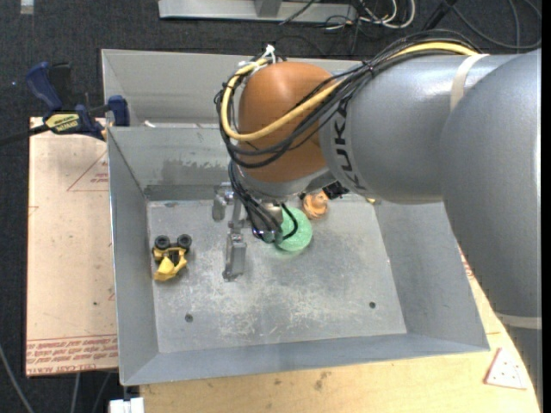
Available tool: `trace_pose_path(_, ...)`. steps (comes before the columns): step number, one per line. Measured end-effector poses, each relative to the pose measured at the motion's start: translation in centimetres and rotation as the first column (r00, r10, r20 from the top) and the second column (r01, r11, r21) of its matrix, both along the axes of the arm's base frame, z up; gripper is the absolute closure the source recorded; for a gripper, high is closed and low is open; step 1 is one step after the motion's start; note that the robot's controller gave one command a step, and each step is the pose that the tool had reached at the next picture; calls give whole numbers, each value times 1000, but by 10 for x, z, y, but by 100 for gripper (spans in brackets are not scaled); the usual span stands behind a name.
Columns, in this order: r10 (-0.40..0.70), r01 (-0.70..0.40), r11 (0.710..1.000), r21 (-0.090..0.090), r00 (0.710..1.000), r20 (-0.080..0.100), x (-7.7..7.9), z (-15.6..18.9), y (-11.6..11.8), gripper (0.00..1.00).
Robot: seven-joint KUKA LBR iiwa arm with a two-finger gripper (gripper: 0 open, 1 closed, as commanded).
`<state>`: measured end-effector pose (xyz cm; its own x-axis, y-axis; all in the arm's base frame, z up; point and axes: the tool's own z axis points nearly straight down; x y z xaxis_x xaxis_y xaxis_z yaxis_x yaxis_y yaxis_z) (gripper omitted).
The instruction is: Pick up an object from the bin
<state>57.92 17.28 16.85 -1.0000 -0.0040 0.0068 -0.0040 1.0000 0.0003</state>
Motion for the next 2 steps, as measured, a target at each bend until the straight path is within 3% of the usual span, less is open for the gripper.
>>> trace_pose_path(1, -3, 3, 1000, 1, 1000, 7, 2, 5, -1, 0)
trace_pose_path(2, 75, -75, 997, 0, 997, 14, 10, -10, 8, 0)
